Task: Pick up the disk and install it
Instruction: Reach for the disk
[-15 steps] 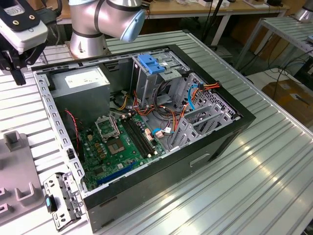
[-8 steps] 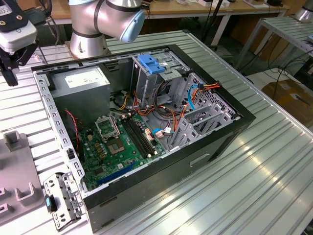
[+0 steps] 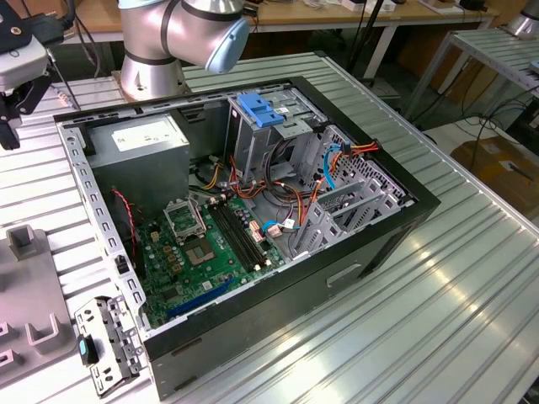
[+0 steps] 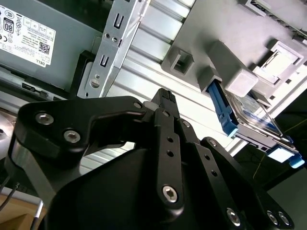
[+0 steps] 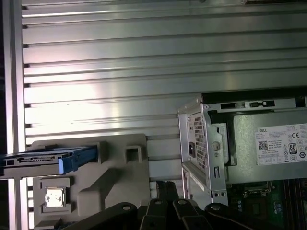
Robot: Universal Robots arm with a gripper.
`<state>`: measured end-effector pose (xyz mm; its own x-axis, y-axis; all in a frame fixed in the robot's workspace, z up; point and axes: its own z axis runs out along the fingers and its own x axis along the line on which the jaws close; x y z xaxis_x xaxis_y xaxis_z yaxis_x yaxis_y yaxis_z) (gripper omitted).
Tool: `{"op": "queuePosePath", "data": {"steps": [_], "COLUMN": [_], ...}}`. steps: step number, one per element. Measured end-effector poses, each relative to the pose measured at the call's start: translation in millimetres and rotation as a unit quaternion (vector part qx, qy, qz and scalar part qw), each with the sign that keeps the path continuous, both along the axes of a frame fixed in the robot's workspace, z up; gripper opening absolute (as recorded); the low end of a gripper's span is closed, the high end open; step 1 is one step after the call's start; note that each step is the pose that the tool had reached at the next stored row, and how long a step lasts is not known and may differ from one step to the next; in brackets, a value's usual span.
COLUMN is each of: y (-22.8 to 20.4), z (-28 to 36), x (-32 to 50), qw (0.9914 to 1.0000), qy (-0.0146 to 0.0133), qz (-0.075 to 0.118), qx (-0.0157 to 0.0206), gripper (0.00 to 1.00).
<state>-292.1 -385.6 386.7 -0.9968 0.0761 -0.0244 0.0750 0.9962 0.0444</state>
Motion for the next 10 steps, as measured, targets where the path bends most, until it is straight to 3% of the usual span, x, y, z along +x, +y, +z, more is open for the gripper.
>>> {"op": "queuePosePath", "data": {"steps": [10], "y": [1.7], "z": [-1.6], "x": [-12.2], "qw": [1.00000], "qy": [0.0001], "qz": [0.000], "qx": [0.0000], "gripper": [0.11]}}
